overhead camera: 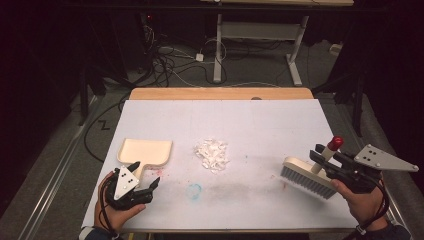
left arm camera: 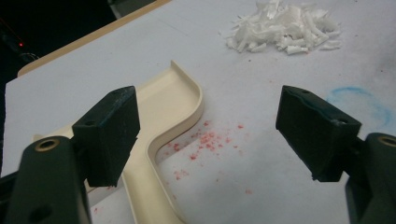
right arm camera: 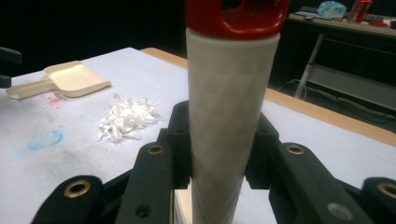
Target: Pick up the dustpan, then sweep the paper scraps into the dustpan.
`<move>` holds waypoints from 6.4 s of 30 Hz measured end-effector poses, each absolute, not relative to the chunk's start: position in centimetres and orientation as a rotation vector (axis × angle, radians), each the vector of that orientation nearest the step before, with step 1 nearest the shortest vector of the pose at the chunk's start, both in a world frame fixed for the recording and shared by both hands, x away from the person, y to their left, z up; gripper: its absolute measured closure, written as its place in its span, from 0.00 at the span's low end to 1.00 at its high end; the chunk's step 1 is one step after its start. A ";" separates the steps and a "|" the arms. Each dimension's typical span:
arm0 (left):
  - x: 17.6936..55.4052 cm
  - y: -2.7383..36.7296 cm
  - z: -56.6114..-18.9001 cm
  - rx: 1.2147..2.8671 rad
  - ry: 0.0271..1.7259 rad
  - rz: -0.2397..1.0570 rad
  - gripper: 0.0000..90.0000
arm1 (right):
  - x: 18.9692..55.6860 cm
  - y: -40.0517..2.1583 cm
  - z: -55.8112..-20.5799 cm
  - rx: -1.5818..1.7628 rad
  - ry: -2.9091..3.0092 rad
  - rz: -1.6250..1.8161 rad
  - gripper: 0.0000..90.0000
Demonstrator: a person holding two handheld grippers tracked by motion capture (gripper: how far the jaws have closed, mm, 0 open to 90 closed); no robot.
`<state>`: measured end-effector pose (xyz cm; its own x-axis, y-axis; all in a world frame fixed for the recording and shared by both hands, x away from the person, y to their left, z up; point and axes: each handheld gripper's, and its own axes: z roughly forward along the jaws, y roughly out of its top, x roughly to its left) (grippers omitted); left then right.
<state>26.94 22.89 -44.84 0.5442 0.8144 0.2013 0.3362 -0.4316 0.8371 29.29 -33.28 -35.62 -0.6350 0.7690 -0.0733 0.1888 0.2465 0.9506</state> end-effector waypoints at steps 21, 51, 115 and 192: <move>27.4 24.0 -45.7 2.017 1.024 0.742 0.21 | 29.8 -33.6 -35.2 0.868 1.946 1.388 0.78; 29.4 26.5 -47.2 2.005 1.262 0.704 0.20 | 35.4 -30.2 -34.5 0.888 1.974 1.345 0.78; 32.0 25.7 -48.5 1.947 1.499 0.544 0.52 | 35.9 -28.5 -33.7 0.890 1.987 1.344 0.78; 30.7 22.7 -41.7 2.514 1.061 0.259 0.71 | 44.6 -20.9 -35.9 0.994 1.960 1.317 0.78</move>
